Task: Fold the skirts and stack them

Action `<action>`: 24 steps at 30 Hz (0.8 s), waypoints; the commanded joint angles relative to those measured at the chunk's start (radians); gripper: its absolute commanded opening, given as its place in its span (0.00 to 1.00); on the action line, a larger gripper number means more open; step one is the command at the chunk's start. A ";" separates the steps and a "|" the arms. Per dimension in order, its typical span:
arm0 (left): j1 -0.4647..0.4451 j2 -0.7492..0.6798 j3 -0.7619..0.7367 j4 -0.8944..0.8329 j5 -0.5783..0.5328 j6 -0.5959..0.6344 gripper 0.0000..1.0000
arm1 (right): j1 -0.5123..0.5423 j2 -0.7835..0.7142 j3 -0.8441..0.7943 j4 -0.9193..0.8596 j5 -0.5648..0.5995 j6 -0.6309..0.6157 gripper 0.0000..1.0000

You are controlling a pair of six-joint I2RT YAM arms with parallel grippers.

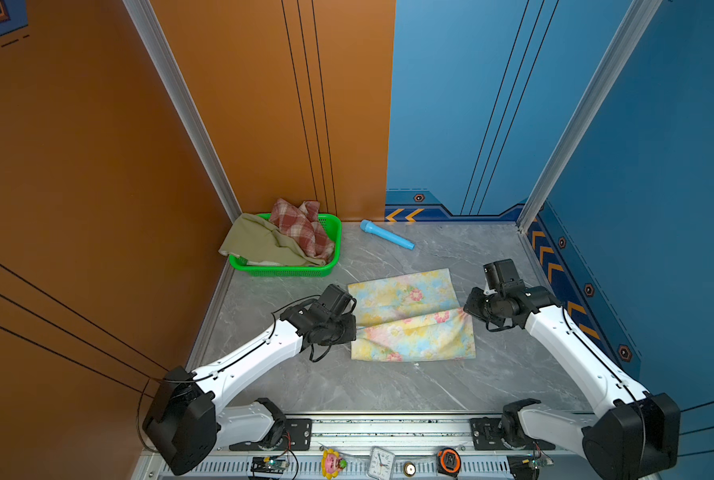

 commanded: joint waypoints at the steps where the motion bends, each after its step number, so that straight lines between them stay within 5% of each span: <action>1: 0.042 0.072 0.083 0.006 0.078 0.093 0.00 | -0.008 0.075 0.077 0.077 0.009 -0.035 0.00; 10: 0.176 0.281 0.264 0.027 0.147 0.167 0.00 | -0.058 0.358 0.234 0.187 -0.046 -0.049 0.00; 12: 0.210 0.333 0.292 0.039 0.149 0.175 0.08 | -0.068 0.446 0.289 0.220 -0.068 -0.052 0.00; 13: 0.229 0.360 0.305 0.044 0.156 0.176 0.24 | -0.075 0.494 0.328 0.228 -0.074 -0.058 0.00; 14: 0.243 0.386 0.316 0.047 0.151 0.179 0.44 | -0.083 0.542 0.367 0.225 -0.086 -0.065 0.07; 15: 0.257 0.414 0.328 0.048 0.140 0.175 0.63 | -0.095 0.572 0.394 0.227 -0.104 -0.069 0.25; 19: 0.268 0.440 0.332 0.060 0.112 0.141 0.90 | -0.102 0.566 0.390 0.235 -0.088 -0.081 0.73; 24: 0.218 0.380 0.298 0.060 0.056 0.155 0.94 | -0.102 0.456 0.267 0.246 -0.064 -0.103 0.77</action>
